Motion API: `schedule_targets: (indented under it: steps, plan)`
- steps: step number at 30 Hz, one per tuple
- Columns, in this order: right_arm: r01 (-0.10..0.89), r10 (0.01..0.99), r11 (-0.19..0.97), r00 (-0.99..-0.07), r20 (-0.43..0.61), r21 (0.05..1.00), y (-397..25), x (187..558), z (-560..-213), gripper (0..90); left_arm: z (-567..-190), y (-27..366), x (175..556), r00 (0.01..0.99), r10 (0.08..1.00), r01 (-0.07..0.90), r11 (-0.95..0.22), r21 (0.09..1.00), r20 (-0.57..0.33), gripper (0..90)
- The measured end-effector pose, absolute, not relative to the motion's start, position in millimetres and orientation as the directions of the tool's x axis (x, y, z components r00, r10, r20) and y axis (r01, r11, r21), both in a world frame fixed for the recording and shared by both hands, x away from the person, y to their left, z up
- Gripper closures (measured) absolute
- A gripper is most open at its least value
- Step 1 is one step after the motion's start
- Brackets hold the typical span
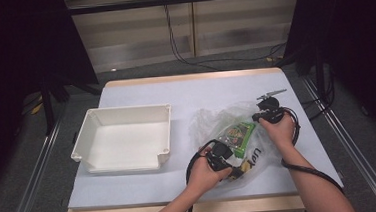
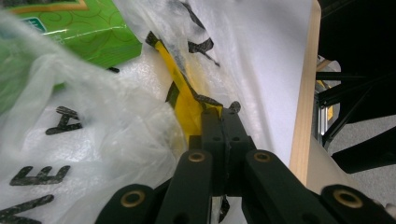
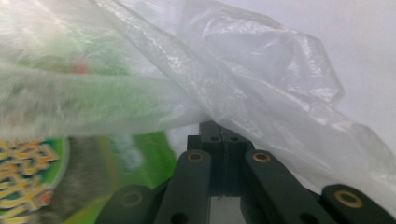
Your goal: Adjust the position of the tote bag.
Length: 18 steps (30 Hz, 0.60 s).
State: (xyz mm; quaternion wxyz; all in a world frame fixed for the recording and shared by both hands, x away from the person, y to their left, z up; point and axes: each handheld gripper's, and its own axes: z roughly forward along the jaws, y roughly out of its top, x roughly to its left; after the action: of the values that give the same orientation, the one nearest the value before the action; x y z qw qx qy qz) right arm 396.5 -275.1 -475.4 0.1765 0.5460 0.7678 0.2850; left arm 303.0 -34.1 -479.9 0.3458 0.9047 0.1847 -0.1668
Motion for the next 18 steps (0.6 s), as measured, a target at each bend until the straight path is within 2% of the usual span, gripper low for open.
schedule_targets:
  steps: [4,7,9,14,18]
  plan:
    - [0.735,0.939,0.223,-0.337,0.061,0.64,-278,397,-477,90.0,-478,-34,304,0.875,0.226,0.45,-0.705,0.548,-0.428,90.0]
    - [0.717,0.928,0.254,-0.369,0.044,0.649,-274,392,-472,90.0,-475,-31,307,0.867,0.246,0.473,-0.677,0.563,-0.432,90.0]
    - [0.708,0.923,0.262,-0.381,0.042,0.656,-273,389,-468,90.0,-468,-29,310,0.848,0.271,0.511,-0.649,0.563,-0.456,83.5]
    - [0.681,0.908,0.298,-0.418,0.021,0.669,-273,380,-455,89.9,-442,-23,317,0.855,0.307,0.517,-0.576,0.633,-0.418,76.3]
    - [0.67,0.901,0.272,-0.429,0.062,0.691,-271,372,-446,89.9,-426,-27,329,0.859,0.328,0.513,-0.558,0.653,-0.394,76.8]
